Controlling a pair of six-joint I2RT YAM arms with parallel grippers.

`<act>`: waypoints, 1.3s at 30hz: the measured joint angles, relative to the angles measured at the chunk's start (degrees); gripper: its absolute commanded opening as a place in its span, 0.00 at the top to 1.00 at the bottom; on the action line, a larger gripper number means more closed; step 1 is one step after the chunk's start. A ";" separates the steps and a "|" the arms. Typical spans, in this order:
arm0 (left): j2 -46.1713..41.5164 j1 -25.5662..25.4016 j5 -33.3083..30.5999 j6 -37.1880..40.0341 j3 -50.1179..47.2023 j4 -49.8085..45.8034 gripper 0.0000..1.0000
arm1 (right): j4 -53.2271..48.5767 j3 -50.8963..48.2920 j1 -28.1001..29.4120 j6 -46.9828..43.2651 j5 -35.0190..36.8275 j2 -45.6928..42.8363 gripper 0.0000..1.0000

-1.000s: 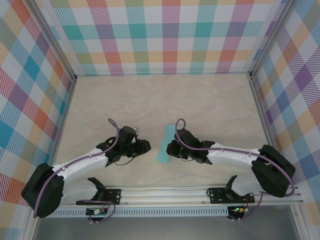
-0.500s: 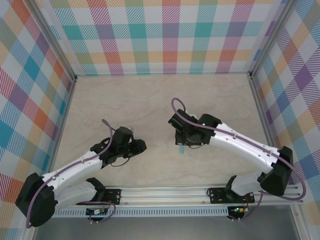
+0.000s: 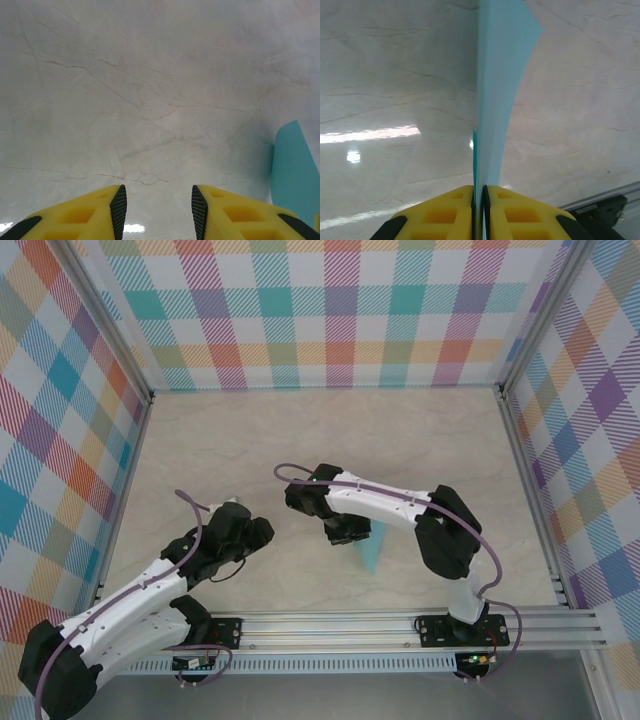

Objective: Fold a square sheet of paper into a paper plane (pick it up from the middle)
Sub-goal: Turn over the paper at the bottom-center of the table.

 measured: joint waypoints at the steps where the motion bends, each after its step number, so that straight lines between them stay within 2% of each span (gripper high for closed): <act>1: -0.59 0.09 -0.33 -0.20 -0.59 -0.37 0.58 | 1.25 0.87 0.11 -0.37 -1.31 1.49 0.86; 5: -1.90 0.37 -0.33 -1.14 -2.62 -1.53 0.58 | 5.09 4.66 0.13 -1.18 -4.96 6.36 0.86; 7: -2.34 0.39 -0.28 -1.49 -3.37 -1.90 0.58 | 6.51 6.12 0.15 -1.62 -6.23 7.63 0.91; 12: -4.76 0.57 -0.35 -2.40 -3.72 -3.61 0.57 | 7.65 8.76 0.92 -4.26 -6.03 8.26 0.95; 19: -9.22 0.76 -1.88 -3.45 -3.76 -5.33 0.55 | 12.48 4.42 4.28 -13.73 -4.35 8.24 0.86; 23: -9.46 0.76 -3.87 -4.37 -3.74 -6.56 0.54 | 15.63 1.64 5.79 -19.32 -3.78 8.09 0.72; 24: -9.46 0.81 -4.39 -4.50 -3.69 -6.84 0.54 | 16.61 0.68 6.01 -20.06 -3.85 7.67 0.66; 27: -9.44 0.87 -6.25 -4.96 -2.91 -8.13 0.53 | 20.52 -3.89 6.10 -21.27 -4.57 3.56 0.52; 31: -9.31 1.09 -8.92 -5.35 -0.92 -8.90 0.52 | 26.93 -12.02 6.05 -20.55 -5.75 -9.22 0.36; 35: -6.25 1.25 -9.01 -4.17 0.55 -6.99 0.52 | 34.25 -20.17 4.87 -17.88 -7.34 -23.37 0.33; 39: 2.73 1.46 -2.91 -0.90 3.56 -2.27 0.54 | 41.59 -30.10 0.11 -13.40 -10.45 -31.67 0.33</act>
